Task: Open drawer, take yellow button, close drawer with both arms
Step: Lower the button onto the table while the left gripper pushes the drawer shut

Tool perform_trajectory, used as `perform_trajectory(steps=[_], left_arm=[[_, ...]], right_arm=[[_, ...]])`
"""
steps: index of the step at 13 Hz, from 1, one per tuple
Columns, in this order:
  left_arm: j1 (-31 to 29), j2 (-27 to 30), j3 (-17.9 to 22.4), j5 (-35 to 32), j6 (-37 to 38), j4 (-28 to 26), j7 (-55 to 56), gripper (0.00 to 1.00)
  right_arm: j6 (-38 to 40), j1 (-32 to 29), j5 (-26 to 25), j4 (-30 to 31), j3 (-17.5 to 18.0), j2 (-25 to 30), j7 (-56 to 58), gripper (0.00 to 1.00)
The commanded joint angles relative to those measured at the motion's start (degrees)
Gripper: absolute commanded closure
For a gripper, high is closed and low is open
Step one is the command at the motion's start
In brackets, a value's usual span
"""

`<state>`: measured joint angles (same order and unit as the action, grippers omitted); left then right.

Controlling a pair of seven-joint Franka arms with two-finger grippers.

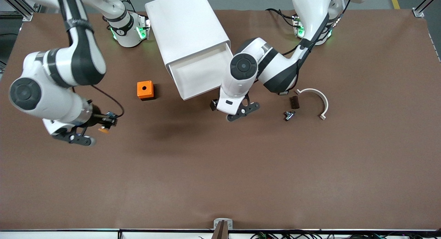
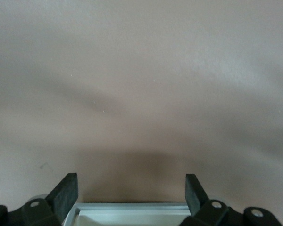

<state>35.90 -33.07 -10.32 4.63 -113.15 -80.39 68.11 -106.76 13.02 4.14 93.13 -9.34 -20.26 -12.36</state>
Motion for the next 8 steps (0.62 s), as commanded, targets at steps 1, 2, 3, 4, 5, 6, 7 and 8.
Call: perform_trajectory(steps=[1, 2, 3, 4, 5, 6, 7, 8], left_arm=[[2.23, 1.52, 0.21, -1.64, -0.58, -1.62, 2.99, 0.00], [2.59, 1.52, 0.12, -1.64, -0.58, -1.70, 3.34, 0.00], [3.46, 1.52, 0.12, -1.64, -0.32, -1.70, 3.43, 0.00], [4.34, 1.52, 0.21, -1.64, -0.23, -1.70, 3.52, 0.00], [4.87, 1.52, 0.12, -1.64, -0.23, -1.62, 4.74, 0.00], [5.84, 1.52, 0.12, -1.64, -0.05, -1.62, 5.45, 0.00], [6.80, 1.52, 0.12, -1.64, 0.04, -1.62, 5.72, 0.00], [7.59, 1.52, 0.12, -1.64, 0.21, -1.70, 5.98, 0.00]], right_arm=[[-6.77, -6.06, -0.28, -0.76, 1.25, -6.26, 9.44, 1.00], [-10.01, -7.20, -0.28, -0.76, 1.25, -8.63, 11.03, 1.00], [-12.92, -8.26, -0.19, -0.85, 1.25, -10.83, 12.87, 1.00], [-16.17, -8.88, -0.28, -1.02, 1.25, -13.03, 14.46, 1.00], [-19.25, -9.49, -0.28, -1.20, 1.25, -15.05, 16.21, 1.00], [-22.06, -10.20, -0.19, -1.20, 1.25, -16.99, 17.01, 1.00], [-24.96, -10.46, -0.19, -1.20, 1.25, -18.49, 17.02, 1.00], [-25.68, -10.55, -0.01, -1.28, 1.34, -19.46, 17.02, 1.00]])
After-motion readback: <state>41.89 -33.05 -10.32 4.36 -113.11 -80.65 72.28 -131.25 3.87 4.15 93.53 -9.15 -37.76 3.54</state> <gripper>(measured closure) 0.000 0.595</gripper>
